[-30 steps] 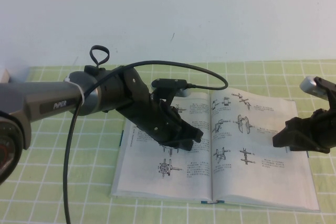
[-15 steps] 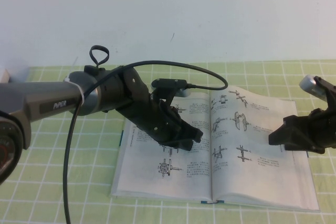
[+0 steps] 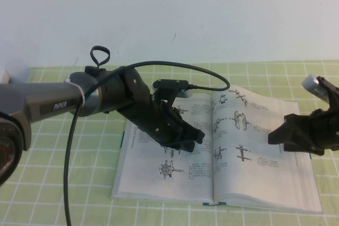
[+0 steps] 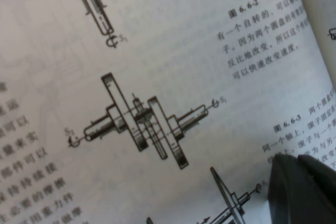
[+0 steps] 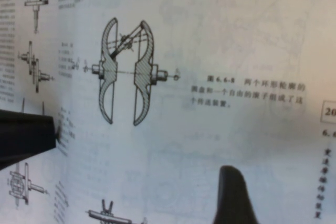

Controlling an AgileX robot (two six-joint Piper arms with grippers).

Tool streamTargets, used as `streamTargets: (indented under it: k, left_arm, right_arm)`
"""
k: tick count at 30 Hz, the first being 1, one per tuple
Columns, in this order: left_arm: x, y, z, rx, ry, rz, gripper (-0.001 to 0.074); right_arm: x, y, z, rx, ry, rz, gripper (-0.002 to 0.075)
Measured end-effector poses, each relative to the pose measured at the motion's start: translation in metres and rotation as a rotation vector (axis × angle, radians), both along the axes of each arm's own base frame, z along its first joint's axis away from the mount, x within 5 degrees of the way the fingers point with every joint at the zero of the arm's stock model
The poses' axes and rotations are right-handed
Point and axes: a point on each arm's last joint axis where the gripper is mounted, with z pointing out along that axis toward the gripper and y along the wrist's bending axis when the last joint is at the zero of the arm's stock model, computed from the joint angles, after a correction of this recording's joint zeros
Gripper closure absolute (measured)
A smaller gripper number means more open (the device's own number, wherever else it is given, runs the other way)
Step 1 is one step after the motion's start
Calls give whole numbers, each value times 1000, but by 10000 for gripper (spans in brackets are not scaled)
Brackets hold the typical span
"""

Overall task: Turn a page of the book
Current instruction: Open the closed book

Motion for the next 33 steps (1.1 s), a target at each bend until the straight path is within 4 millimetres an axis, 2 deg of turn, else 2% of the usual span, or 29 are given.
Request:
streamTargets:
  k: [16, 20, 23, 28, 30, 33]
  left_arm:
    - [1, 1, 0, -12, 10, 10, 740]
    - [1, 1, 0, -11, 2, -7, 740]
    - [1, 1, 0, -11, 0, -10, 740]
    - [1, 2, 0, -9, -5, -17, 740]
    - [1, 2, 0, -9, -9, -23, 740]
    - [1, 2, 0, -8, -11, -26, 740]
  right_arm:
    - [2, 3, 2, 42, -22, -8, 318]
    - [1, -4, 4, 60, -36, 10, 324]
    - [-1, -14, 19, 86, -85, 35, 377]
    - [-13, -25, 49, 12, -166, 134, 567]
    - [-19, -24, 54, -49, -161, 193, 653]
    - [-24, -18, 49, -151, -123, 262, 708]
